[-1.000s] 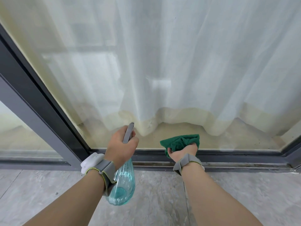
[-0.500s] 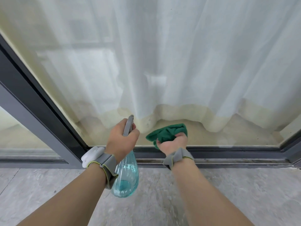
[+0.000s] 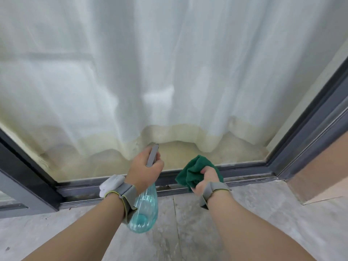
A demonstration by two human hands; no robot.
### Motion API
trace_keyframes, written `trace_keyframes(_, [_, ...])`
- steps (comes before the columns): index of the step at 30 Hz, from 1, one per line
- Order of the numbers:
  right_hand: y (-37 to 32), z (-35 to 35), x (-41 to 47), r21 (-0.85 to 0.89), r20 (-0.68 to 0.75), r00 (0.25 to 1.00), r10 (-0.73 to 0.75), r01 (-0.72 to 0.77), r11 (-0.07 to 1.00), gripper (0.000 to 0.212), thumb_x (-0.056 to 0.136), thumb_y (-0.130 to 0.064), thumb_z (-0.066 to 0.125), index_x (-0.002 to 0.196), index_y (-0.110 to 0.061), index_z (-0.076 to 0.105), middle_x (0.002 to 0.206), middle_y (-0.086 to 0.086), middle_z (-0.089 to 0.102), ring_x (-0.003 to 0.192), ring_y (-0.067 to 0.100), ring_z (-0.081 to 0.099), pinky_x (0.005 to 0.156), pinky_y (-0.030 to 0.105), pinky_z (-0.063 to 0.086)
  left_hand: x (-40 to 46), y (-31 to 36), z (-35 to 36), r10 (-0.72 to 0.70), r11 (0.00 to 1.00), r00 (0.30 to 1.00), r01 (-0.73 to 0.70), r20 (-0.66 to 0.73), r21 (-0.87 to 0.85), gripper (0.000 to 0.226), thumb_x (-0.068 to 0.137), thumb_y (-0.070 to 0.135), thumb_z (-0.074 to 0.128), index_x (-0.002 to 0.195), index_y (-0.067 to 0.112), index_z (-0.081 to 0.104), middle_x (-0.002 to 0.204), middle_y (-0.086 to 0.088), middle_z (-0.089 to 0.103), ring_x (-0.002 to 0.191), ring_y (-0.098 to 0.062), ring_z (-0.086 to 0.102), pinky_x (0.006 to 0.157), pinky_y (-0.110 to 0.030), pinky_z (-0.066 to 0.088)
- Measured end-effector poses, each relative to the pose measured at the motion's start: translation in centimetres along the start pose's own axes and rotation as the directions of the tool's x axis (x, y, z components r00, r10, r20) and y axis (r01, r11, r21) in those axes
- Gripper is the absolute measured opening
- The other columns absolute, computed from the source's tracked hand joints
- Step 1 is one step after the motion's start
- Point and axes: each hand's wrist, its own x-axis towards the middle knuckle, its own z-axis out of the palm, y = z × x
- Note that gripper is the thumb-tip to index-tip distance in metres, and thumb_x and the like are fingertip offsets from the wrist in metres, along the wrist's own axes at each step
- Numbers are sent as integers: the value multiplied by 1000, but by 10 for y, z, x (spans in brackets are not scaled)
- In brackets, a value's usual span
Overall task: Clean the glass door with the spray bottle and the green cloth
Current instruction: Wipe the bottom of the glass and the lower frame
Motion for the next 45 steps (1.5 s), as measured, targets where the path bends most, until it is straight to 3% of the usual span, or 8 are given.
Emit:
trace_keyframes(3, [-24, -39, 71, -189, -20, 998, -58, 53, 981, 59, 41, -16, 69, 99, -11, 59, 116, 12, 67, 87, 25, 62, 75, 48, 53, -4, 22, 24, -3, 1000, 1000, 3, 24, -12, 5, 89, 18, 60, 94, 15, 61, 78, -4, 58, 66, -20, 52, 61, -34, 50])
trace_keyframes(7, [-54, -36, 59, -412, 12, 999, -32, 34, 910, 52, 59, -21, 59, 107, -21, 40, 120, 6, 48, 118, 26, 50, 102, 51, 39, 2, 44, 53, 27, 998, 1000, -28, 11, 48, 3, 86, 17, 59, 88, 18, 58, 77, -2, 58, 64, -18, 51, 61, -36, 51])
trace_keyframes(16, [-59, -36, 32, -309, 61, 966, 250, -220, 925, 36, 75, -1, 50, 111, -6, 45, 111, 17, 56, 91, 35, 57, 73, 45, 51, 12, 61, 97, 44, 974, 998, -53, 43, 219, 6, 92, 12, 62, 95, 14, 58, 78, 5, 56, 66, -11, 49, 63, -25, 42])
trace_keyframes(28, [-24, -57, 57, -482, 59, 969, 240, -183, 857, 27, 58, 1, 57, 81, -4, 43, 84, 10, 47, 99, 28, 45, 107, 57, 36, -5, 41, 110, -101, 965, 992, 80, 71, 251, 4, 88, 17, 57, 90, 14, 56, 79, -9, 56, 65, -17, 44, 64, -36, 44])
trace_keyframes(33, [-20, -57, 94, -607, 48, 957, 285, -199, 769, 55, 41, 8, 53, 96, 2, 48, 110, 18, 54, 106, 40, 55, 100, 60, 42, 15, 35, 124, -125, 914, 986, 72, 108, 399, 13, 90, 21, 54, 89, 8, 55, 75, -4, 50, 65, -20, 42, 64, -33, 39])
trace_keyframes(37, [-39, -34, 66, -465, 41, 971, 235, -189, 865, 47, 56, 2, 58, 101, -4, 48, 118, 14, 53, 125, 36, 49, 106, 55, 38, 23, 35, 123, -155, 899, 983, 99, 99, 427, 18, 87, 27, 50, 80, 11, 50, 69, -1, 46, 63, -20, 41, 62, -33, 38])
trace_keyframes(42, [-32, 3, 54, -227, 104, 980, 167, -140, 964, 44, 78, 8, 41, 120, -5, 48, 126, 21, 54, 115, 40, 53, 78, 52, 52, 17, 27, 88, -128, 951, 988, 99, 81, 293, 11, 89, 23, 55, 90, 12, 53, 76, -3, 51, 66, -19, 45, 65, -33, 42])
trace_keyframes(45, [-27, 16, 51, -192, 92, 981, 172, -152, 970, 36, 82, 7, 41, 114, -8, 44, 124, 18, 53, 112, 38, 53, 90, 54, 49, 16, 26, 68, -106, 969, 992, 86, 74, 232, 14, 84, 26, 55, 87, 13, 53, 77, -4, 51, 67, -20, 45, 66, -36, 43])
